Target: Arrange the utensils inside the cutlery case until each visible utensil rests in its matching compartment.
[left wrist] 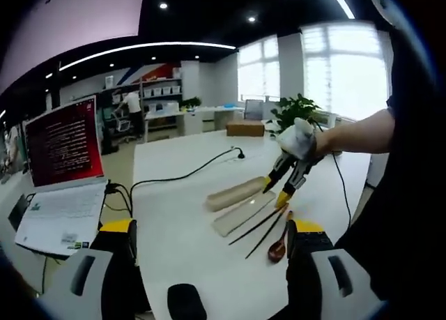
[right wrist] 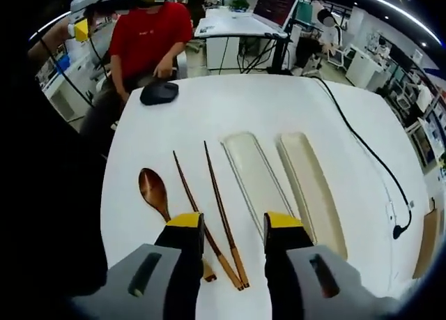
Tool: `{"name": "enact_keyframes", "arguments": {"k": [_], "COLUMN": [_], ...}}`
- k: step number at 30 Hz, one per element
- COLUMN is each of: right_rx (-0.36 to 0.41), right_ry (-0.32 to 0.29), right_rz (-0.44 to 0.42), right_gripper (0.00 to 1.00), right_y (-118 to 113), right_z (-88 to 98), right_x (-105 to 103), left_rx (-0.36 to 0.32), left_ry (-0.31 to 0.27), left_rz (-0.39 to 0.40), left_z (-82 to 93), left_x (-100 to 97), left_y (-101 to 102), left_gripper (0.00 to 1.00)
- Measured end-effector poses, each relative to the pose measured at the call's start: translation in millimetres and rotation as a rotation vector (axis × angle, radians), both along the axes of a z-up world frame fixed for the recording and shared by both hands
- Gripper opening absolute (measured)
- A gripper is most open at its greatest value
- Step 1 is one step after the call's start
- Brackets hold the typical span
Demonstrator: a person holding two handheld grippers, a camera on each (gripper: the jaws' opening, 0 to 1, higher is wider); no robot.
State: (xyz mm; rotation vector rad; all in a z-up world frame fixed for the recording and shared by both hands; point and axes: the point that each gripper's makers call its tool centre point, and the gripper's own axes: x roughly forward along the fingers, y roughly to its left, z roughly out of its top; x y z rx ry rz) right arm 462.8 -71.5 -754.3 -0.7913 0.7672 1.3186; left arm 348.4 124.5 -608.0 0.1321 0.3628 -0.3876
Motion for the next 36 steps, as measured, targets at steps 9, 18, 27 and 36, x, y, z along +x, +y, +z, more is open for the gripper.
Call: {"name": "enact_keyframes", "arguments": {"k": [9,18,27,36], "right_rx": [-0.025,-0.053,-0.103,-0.145], "right_ry": [-0.009,0.016,0.023,0.06], "right_rz": [0.003,0.072,0.138,0.173], "right_gripper": [0.31,0.19,0.16,0.17], "right_y": [0,10,11,12], "right_z": [-3.4,-11.0,-24.6,-38.0], "right_x": [2,-5,-8,-14], "left_rx": [0.009,-0.003,-0.016,-0.017], "left_ry": [0.043,0.054,0.054,0.055], "left_rz": [-0.008,-0.007,0.003,0.017], "left_z": [-9.7,-14.8,-16.0,-17.9], "left_x": [-8.0,-8.7,-8.2,-4.2], "left_y": [-5,-9,-10,-6], "left_gripper": [0.91,0.9,0.9,0.9]}}
